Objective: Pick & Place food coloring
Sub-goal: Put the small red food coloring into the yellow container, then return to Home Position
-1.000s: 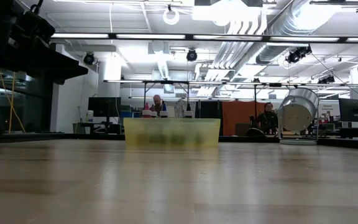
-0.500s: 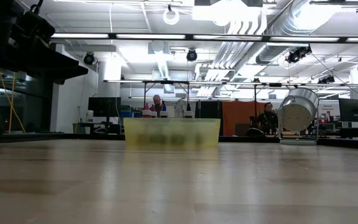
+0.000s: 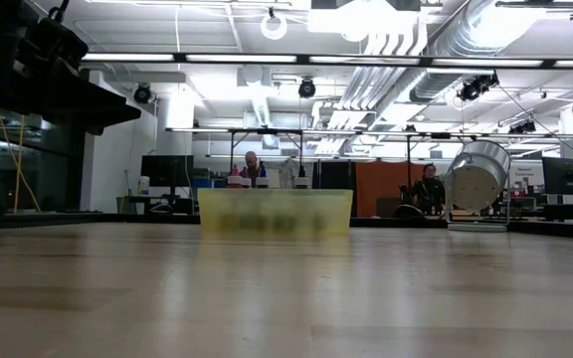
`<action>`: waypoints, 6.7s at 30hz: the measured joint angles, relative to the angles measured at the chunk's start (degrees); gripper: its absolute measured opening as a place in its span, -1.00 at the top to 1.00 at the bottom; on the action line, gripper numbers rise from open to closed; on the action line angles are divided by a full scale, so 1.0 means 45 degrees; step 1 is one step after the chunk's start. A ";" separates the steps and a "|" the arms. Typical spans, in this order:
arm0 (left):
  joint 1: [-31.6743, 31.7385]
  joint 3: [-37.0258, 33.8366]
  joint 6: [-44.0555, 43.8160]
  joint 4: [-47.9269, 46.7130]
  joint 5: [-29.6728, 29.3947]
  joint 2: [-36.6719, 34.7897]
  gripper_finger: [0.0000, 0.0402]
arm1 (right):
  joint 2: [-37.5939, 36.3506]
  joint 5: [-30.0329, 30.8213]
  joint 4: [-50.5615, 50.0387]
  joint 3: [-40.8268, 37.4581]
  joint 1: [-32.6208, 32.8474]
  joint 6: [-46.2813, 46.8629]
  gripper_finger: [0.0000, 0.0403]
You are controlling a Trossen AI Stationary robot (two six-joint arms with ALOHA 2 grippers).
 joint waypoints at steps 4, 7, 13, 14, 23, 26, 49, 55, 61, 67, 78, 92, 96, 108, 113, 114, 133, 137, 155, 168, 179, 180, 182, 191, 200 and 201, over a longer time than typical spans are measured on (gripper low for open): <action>0.0000 0.0000 -0.0003 0.0000 -0.0001 0.0000 0.02 | -0.0010 0.0004 0.0088 0.0000 0.0000 -0.0005 0.76; 0.0000 0.0000 0.0000 0.0000 0.0002 0.0000 0.02 | -0.0010 0.0010 0.0139 0.0000 -0.0039 -0.0005 0.74; 0.0000 0.0000 0.0000 0.0001 0.0003 0.0000 0.02 | -0.0117 0.0092 0.0149 0.0000 -0.0068 -0.0183 0.77; 0.0000 0.0000 0.0000 0.0005 -0.0002 0.0000 0.02 | -0.0117 0.0105 0.0175 0.0000 -0.0068 -0.0231 0.77; -0.0005 0.0000 0.0000 0.0000 0.0001 0.0000 0.02 | -0.0519 0.0566 0.0249 0.0000 -0.0330 -0.0652 0.77; 0.0000 0.0000 0.0000 0.0000 0.0002 0.0000 0.02 | -0.1095 0.1113 0.0201 0.0000 -0.0544 -0.0928 0.77; 0.0000 0.0000 -0.0003 0.0003 0.0001 0.0000 0.02 | -0.5575 0.2925 -0.0064 0.0005 -0.7658 -1.0776 0.77; -0.0005 0.0000 0.0000 0.0005 -0.0001 -0.0003 0.02 | -0.5642 0.2253 0.0545 0.0464 -1.0090 -1.3872 0.77; -0.0004 0.0000 0.0000 0.0000 -0.0002 0.0000 0.02 | -0.4662 0.2126 -0.2109 0.3414 -1.2106 -1.7630 0.77; 0.0000 0.0000 0.0000 0.0004 -0.0002 -0.0004 0.02 | -0.2053 0.2520 -0.6210 0.8276 -1.3772 -2.1587 0.77; 0.0000 0.0000 0.0000 0.0003 0.0002 -0.0004 0.02 | 0.2726 0.3517 -1.0105 1.4868 -1.5701 -2.6258 0.76; 0.0000 0.0000 0.0000 0.0000 0.0000 -0.0004 0.02 | 0.5827 0.4691 -1.1742 1.4881 -1.7131 -2.8820 0.77; 0.0000 0.0000 -0.0002 0.0005 0.0003 -0.0005 0.02 | 0.6595 0.4771 -1.1819 1.4790 -1.7233 -2.9443 0.76; -0.0001 0.0000 0.0000 0.0001 0.0001 0.0000 0.02 | 0.7564 0.5554 -1.0879 1.4788 -1.7932 -3.0322 0.73; 0.0000 0.0000 0.0000 0.0000 -0.0002 0.0000 0.02 | 0.7798 0.5537 -1.0710 1.4790 -1.8186 -3.0498 0.73; -0.0005 0.0000 0.0000 0.0000 0.0003 0.0000 0.02 | 0.7866 0.5494 -1.0765 1.4790 -1.8234 -3.0501 0.73; -0.0002 0.0000 0.0000 0.0000 -0.0046 0.0000 0.02 | 0.8956 0.4948 -1.0743 1.4790 -1.8321 -3.1036 0.72; 0.0000 0.0000 0.0000 0.0000 -0.0046 0.0000 0.02 | 0.8956 0.4879 -1.0650 1.4790 -1.8321 -3.1037 0.70; 0.0000 0.0000 -0.0002 -0.0002 -0.0056 0.0000 0.02 | 0.8942 0.4485 -1.0563 1.4790 -1.8345 -3.0477 0.29; -0.0004 0.0000 0.0000 0.0000 -0.0061 0.0000 0.02 | 0.8913 0.5101 -1.1724 1.7021 -1.8462 -2.9216 0.07; -0.0002 0.0000 0.0000 -0.0003 -0.0065 0.0000 0.02 | 0.4862 0.1265 -0.9931 1.3945 -1.7710 -2.6976 0.34; 0.0000 0.0000 0.0000 -0.0005 -0.0065 0.0000 0.02 | 0.4320 0.1170 -0.9504 1.3250 -1.7555 -2.6919 0.40; 0.0000 0.0000 0.0000 -0.0002 -0.0065 0.0000 0.02 | 0.3146 0.0975 -0.8319 1.1762 -1.7271 -2.6755 0.53; 0.0000 0.0000 -0.0001 -0.0004 -0.0065 0.0000 0.02 | -0.2149 0.0813 -0.2291 0.4383 -1.5672 -2.5066 0.94; 0.0000 0.0000 0.0000 -0.0002 -0.0065 0.0000 0.02 | -0.6871 -0.0905 0.5819 -0.2960 -1.4459 -2.2287 0.99; -0.0001 0.0000 0.0000 -0.0004 -0.0065 0.0000 0.02 | -0.7341 -0.0909 0.6637 -0.3676 -1.4386 -2.2000 0.99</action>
